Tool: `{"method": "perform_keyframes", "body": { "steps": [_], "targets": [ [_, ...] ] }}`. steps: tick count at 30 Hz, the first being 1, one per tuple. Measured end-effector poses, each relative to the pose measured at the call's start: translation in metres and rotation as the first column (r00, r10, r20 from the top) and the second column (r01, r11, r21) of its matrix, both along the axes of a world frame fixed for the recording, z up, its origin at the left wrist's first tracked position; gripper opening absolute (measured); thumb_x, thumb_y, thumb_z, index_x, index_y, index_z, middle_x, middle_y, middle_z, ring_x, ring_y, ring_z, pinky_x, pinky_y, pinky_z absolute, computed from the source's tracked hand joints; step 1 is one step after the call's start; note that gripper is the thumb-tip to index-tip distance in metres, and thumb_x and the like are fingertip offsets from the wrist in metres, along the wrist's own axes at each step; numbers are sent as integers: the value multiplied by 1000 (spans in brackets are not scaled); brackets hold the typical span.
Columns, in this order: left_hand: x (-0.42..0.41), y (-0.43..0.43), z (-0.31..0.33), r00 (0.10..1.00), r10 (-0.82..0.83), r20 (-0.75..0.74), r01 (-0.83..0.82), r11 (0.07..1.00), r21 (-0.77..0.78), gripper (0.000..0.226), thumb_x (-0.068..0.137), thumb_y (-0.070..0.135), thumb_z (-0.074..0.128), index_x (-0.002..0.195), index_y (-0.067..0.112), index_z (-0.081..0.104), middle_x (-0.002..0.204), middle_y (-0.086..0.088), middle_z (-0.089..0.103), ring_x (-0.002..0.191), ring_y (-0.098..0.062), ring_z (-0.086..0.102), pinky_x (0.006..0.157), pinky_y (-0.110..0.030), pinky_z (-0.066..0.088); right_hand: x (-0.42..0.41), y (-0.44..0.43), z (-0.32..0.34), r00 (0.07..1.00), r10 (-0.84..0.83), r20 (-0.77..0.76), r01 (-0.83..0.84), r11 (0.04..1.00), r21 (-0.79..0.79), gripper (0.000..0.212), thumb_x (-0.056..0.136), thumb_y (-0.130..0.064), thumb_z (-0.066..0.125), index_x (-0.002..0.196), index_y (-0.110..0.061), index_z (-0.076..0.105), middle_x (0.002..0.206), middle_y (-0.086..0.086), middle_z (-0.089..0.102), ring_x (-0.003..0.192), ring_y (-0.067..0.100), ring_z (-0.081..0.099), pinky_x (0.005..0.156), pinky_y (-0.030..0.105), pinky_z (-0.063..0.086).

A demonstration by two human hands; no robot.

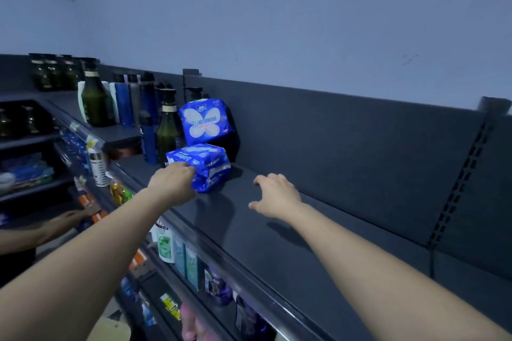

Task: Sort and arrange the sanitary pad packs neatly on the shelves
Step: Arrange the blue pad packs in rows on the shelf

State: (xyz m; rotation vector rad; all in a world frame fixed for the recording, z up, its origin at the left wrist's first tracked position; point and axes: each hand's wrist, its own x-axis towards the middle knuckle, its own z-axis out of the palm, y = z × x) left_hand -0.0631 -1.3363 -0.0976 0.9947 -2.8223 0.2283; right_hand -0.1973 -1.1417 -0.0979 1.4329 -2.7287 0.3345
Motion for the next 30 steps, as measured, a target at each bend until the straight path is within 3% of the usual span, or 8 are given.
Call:
{"method": "perform_keyframes", "body": {
  "steps": [10, 13, 16, 19, 21, 24, 27, 30],
  "targets": [
    [-33, -86, -16, 996, -92, 21, 92, 995, -26, 57, 89, 30, 58, 142, 24, 38, 150, 2, 34, 136, -22, 34, 95, -38, 43, -4, -76, -17, 995, -47, 83, 44, 998, 41, 60, 86, -43, 65, 139, -22, 43, 138, 3, 46, 131, 23, 37, 102, 37, 39],
    [-43, -106, -20, 988, -148, -30, 145, 985, -91, 45, 88, 26, 59, 131, 24, 48, 136, 3, 50, 128, -20, 42, 92, -35, 40, -6, -95, -20, 992, -71, 106, 67, 997, 47, 60, 86, -43, 65, 139, -23, 43, 138, 4, 45, 132, 23, 36, 103, 37, 37],
    [-51, -119, -15, 949, -277, -149, 246, 949, -197, 11, 89, 21, 56, 98, 20, 62, 102, -1, 66, 104, -24, 57, 76, -33, 34, -6, -110, -23, 989, -86, 119, 83, 996, 28, 59, 86, -43, 66, 136, -23, 45, 136, 4, 47, 130, 24, 38, 104, 37, 38],
    [-59, -125, -7, 876, -316, -364, 337, 942, -7, 8, 90, 18, 56, 85, 15, 61, 87, -5, 67, 87, -30, 60, 67, -35, 41, -5, -121, -24, 992, -63, 113, 71, 995, -73, 63, 84, -40, 68, 138, -24, 41, 135, 4, 48, 130, 24, 40, 103, 38, 40],
    [-63, -124, 2, 846, -299, -441, 392, 910, 135, 10, 91, 20, 57, 81, 17, 56, 85, -2, 65, 83, -27, 59, 69, -38, 47, -4, -127, -23, 993, -24, 113, 42, 986, -162, 78, 81, -40, 71, 146, -25, 31, 138, 2, 45, 131, 22, 39, 103, 37, 40],
    [-73, -121, 20, 777, -310, -548, 488, 846, 214, 20, 91, 22, 61, 73, 18, 53, 74, 1, 62, 72, -19, 55, 68, -36, 45, -5, -130, -18, 993, 33, 113, 0, 960, -278, 93, 80, -39, 73, 152, -32, 16, 144, -2, 39, 133, 19, 38, 104, 37, 40],
    [-82, -124, 34, 725, -276, -631, 545, 790, 280, 24, 93, 19, 60, 71, 11, 55, 67, -2, 58, 63, -15, 48, 67, -34, 41, -4, -126, -10, 995, 62, 74, -31, 933, -358, 86, 84, -40, 68, 151, -42, 15, 147, -9, 35, 127, 17, 44, 101, 36, 43],
    [-88, -132, 36, 731, -193, -654, 549, 736, 396, 30, 94, 21, 59, 66, 13, 54, 67, -7, 59, 62, -16, 48, 65, -32, 39, -6, -122, 0, 996, 87, 19, -73, 917, -393, 68, 85, -44, 66, 145, -39, 33, 137, -9, 46, 113, 17, 53, 94, 38, 48]
  ]
}}
